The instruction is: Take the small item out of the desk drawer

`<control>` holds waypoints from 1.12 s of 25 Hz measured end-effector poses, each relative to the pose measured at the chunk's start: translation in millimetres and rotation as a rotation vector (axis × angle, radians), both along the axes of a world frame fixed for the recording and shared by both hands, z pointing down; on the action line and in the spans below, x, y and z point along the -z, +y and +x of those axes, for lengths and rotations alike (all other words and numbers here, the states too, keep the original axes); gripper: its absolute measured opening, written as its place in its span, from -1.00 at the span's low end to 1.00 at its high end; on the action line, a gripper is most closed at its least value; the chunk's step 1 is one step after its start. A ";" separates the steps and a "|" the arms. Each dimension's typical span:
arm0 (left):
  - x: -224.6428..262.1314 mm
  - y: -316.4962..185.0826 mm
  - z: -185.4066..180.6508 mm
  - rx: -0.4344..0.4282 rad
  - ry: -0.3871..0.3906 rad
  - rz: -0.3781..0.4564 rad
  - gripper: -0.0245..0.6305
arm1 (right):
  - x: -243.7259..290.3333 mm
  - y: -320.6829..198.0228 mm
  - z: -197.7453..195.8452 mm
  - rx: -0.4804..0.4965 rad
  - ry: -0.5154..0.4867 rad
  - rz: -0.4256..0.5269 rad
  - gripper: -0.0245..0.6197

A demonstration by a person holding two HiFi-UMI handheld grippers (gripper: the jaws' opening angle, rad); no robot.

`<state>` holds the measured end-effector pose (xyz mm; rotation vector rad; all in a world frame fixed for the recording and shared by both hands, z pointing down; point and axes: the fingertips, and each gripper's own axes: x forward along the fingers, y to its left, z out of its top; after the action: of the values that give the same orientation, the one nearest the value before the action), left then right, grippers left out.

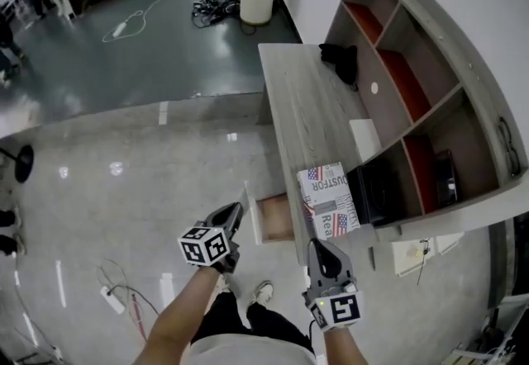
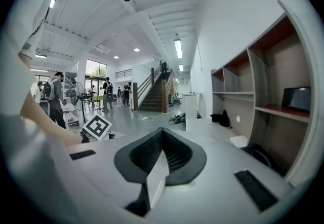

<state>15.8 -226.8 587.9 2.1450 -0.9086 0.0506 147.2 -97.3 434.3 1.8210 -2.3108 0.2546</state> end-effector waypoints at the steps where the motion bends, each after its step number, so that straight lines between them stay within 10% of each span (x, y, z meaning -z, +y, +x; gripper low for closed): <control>1: 13.2 -1.4 -4.3 0.008 0.011 0.019 -0.87 | 8.9 -1.4 0.6 0.002 0.006 0.019 -0.86; 28: 279.3 41.6 -143.6 0.213 0.159 0.572 -0.87 | 147.9 11.1 26.1 -0.052 0.057 0.314 -0.86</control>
<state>-127.8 -185.2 308.6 2.5020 -1.1486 -0.5391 173.3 -86.2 286.3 1.9988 -2.3738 -0.1619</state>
